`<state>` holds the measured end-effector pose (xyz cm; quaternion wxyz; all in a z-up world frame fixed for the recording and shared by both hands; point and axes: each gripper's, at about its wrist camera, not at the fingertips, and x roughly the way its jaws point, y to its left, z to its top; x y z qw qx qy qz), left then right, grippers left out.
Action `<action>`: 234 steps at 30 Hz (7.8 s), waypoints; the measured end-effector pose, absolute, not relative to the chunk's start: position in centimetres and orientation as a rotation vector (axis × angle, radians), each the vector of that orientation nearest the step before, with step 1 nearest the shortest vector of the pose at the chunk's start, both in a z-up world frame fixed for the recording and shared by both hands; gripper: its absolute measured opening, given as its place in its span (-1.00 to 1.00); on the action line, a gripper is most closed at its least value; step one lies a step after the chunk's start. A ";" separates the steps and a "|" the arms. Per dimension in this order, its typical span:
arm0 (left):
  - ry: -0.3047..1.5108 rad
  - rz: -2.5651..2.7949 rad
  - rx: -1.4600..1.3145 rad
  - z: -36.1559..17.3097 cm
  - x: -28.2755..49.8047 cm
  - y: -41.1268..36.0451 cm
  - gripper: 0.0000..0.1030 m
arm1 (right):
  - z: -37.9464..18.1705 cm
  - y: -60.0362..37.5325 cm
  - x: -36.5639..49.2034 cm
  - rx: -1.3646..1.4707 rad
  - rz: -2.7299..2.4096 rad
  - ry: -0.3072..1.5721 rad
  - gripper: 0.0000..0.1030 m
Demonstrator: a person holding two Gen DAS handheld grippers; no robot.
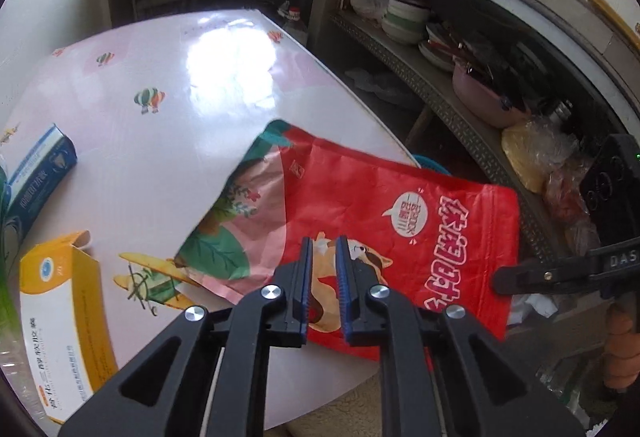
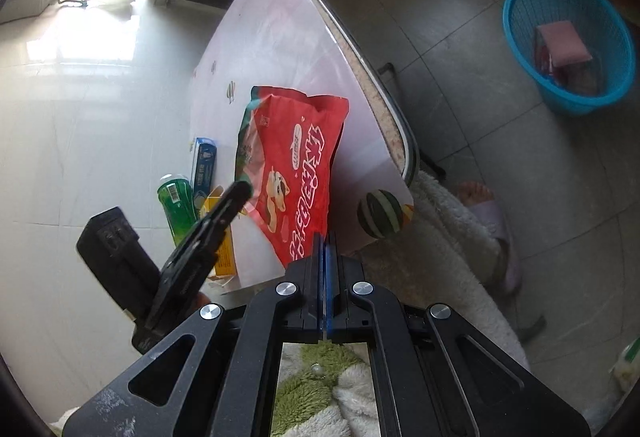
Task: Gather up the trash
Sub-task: 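Hold the red bag up with the right gripper while the left gripper reaches the medicine box, then grasp the white-and-orange medicine box with the left gripper and lift it, then carry the box and red bag to the wastebasket and release both, then move both grippers back to the table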
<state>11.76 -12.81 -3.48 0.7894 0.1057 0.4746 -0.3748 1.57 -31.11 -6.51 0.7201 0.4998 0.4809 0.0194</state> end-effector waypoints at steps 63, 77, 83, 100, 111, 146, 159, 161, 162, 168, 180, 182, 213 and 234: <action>1.079 -0.298 0.337 -2.0 16.0 1.3 0.39 | -6.7 -31.8 5.3 0.998 0.013 0.974 -0.97; 1.188 -0.505 0.111 -2.3 14.4 -0.6 0.40 | -6.5 -32.7 4.5 1.026 -0.009 0.954 -0.97; 1.169 -0.515 0.158 -2.7 13.9 -1.5 0.40 | -6.6 -32.2 4.6 1.032 -0.015 0.958 -0.97; 1.153 -0.509 0.202 -3.7 14.7 -3.3 0.35 | -7.8 -32.9 4.7 1.166 0.073 0.965 -0.64; 1.144 -0.518 0.173 -3.7 14.7 -3.6 0.34 | -7.8 -32.8 4.3 1.188 0.079 0.952 -0.97; 0.991 -0.774 0.108 3.1 15.0 -10.9 0.34 | 0.2 -38.7 -2.6 0.973 -0.193 0.607 -0.98; 1.063 -1.093 0.191 3.1 14.4 -28.1 0.34 | -0.7 -44.2 -9.4 0.803 -0.667 0.626 -0.98; 1.105 -1.120 0.221 1.9 14.3 -31.1 0.34 | -2.0 -44.8 -9.4 0.790 -0.719 0.658 -0.98; 1.128 -1.124 0.238 1.2 14.3 -32.5 0.34 | -2.9 -45.2 -9.5 0.796 -0.739 0.675 -0.98; 1.237 -1.108 0.311 -3.1 14.3 -37.4 0.34 | -8.6 -47.7 -8.6 0.787 -0.843 0.814 -0.99; 1.304 -1.061 0.310 -5.9 16.1 -38.4 0.34 | -20.9 -53.1 -1.0 0.588 -0.995 1.055 -0.45; 1.308 -1.054 0.311 -6.1 16.4 -38.3 0.34 | -21.5 -53.6 -1.3 0.614 -0.996 1.061 -0.28; 1.306 -1.126 0.188 -3.8 14.6 -38.4 0.72 | -10.8 -47.9 -10.8 0.702 -0.956 0.847 0.12; 0.941 -0.884 0.041 6.9 16.3 -10.2 0.72 | 0.2 -40.9 -3.9 0.651 -0.420 0.698 0.57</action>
